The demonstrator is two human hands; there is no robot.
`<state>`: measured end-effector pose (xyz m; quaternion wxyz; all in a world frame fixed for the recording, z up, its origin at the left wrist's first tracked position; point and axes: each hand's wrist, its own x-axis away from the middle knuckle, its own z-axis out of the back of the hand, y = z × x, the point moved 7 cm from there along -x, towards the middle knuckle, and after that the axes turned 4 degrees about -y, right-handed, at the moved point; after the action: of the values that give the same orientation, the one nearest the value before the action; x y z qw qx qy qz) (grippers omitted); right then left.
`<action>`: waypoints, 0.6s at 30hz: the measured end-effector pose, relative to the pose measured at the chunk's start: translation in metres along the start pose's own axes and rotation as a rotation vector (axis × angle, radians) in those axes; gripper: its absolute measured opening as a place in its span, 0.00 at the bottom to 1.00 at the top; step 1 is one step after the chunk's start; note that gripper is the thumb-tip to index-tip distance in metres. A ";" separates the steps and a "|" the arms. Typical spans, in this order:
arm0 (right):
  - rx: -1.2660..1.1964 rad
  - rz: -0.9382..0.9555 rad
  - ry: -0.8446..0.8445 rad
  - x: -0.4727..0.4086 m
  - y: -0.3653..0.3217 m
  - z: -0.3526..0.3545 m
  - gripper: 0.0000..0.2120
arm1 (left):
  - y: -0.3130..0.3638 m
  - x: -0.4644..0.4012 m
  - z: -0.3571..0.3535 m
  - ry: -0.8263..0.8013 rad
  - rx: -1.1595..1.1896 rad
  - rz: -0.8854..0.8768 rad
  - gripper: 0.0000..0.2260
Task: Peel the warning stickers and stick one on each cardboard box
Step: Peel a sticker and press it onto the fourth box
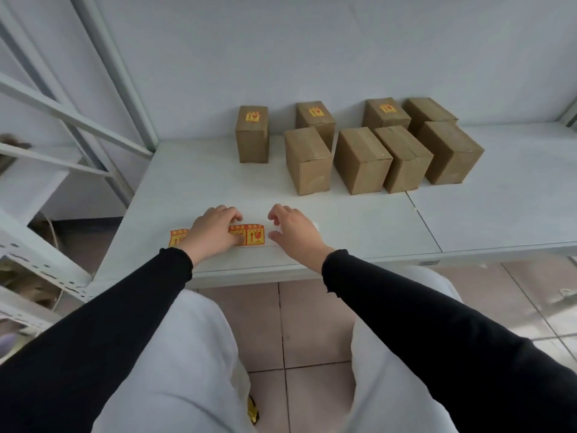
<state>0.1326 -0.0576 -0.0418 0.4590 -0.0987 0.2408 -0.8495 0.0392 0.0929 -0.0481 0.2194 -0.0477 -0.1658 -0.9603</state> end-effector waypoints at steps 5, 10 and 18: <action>0.066 0.006 -0.008 0.005 0.013 -0.009 0.15 | 0.001 -0.004 -0.009 -0.033 -0.034 0.053 0.08; 0.077 0.009 0.071 0.006 0.018 -0.008 0.12 | 0.001 -0.009 -0.012 -0.020 0.182 0.081 0.08; -0.004 -0.007 0.183 0.007 0.012 0.001 0.04 | 0.014 -0.014 -0.012 0.002 0.308 0.042 0.07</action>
<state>0.1379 -0.0693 -0.0478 0.4319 -0.0223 0.2831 -0.8560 0.0575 0.0825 -0.0578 0.2444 -0.0158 -0.3099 -0.9187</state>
